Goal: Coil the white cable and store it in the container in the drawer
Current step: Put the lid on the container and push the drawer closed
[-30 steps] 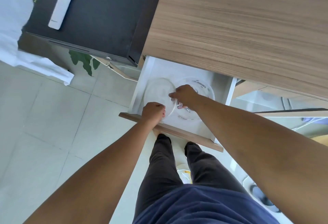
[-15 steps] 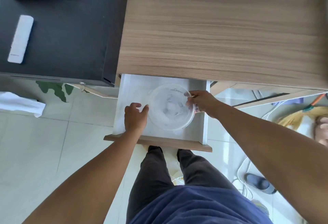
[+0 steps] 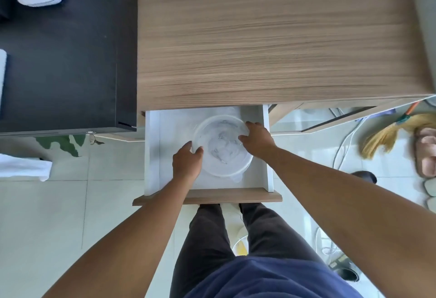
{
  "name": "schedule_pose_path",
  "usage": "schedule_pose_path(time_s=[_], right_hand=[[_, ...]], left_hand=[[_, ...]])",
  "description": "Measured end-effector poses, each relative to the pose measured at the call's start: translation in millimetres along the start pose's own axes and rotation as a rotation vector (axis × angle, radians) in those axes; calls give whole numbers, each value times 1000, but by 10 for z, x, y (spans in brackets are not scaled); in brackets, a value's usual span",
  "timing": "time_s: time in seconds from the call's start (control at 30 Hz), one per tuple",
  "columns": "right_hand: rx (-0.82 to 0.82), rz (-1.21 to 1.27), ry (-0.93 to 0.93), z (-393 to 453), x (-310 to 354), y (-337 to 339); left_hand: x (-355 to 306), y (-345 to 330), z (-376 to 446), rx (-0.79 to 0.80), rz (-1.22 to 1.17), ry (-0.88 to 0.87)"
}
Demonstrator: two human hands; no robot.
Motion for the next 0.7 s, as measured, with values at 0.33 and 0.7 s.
schedule_pose_path(time_s=[0.33, 0.7], right_hand=[[-27, 174, 41, 27, -67, 60], [-115, 107, -15, -30, -58, 6]], left_hand=[[147, 16, -15, 64, -184, -16], [89, 66, 14, 3, -67, -44]])
Point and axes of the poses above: each hand's wrist, its own z-axis towards the middle knuckle, its own y-axis out of the back of the hand, x = y × z, the point moved 5 cm from there along z, towards the middle knuckle
